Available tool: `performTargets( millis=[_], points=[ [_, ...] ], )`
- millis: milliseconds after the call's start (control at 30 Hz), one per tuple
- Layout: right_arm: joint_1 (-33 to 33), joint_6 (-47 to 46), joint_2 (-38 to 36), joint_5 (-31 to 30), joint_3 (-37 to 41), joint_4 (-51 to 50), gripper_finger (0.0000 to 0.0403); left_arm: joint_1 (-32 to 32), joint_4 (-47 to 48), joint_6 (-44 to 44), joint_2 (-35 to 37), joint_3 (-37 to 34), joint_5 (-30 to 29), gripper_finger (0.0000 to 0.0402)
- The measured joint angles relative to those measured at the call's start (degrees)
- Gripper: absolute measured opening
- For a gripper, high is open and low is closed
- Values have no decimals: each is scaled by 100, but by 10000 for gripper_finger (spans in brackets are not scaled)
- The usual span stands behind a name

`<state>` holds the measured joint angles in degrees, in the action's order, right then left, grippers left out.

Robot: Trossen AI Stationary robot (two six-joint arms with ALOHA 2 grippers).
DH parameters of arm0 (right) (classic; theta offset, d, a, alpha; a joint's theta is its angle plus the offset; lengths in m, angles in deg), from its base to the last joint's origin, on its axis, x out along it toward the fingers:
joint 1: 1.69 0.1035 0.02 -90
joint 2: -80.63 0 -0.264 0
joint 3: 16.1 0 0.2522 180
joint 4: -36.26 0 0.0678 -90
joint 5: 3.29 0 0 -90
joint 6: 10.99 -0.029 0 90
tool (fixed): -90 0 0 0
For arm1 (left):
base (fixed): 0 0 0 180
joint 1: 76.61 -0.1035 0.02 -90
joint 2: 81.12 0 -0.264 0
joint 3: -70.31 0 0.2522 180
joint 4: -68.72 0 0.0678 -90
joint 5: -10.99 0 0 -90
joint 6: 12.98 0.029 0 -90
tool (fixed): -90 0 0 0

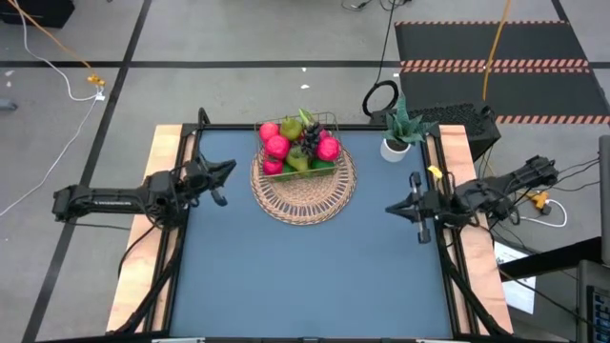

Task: Build produce basket
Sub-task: Return to Home Position

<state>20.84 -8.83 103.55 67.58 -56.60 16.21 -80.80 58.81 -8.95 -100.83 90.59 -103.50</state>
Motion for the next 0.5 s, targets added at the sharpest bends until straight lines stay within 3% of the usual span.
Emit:
performTargets(
  millis=[100, 333, 500],
  points=[
    [10, -195, -584, -2, 29, -473, 1, 30, 278, -56, 288, -32, 0, 6],
    [10, -236, -1892, 212, 685, -159, 1, 140, 781, -120, 583, -35, -34, 22],
    [10, -214, -2275, 273, 1155, 39, 1, 138, 959, -39, 591, -35, -250, 7]
  ],
)
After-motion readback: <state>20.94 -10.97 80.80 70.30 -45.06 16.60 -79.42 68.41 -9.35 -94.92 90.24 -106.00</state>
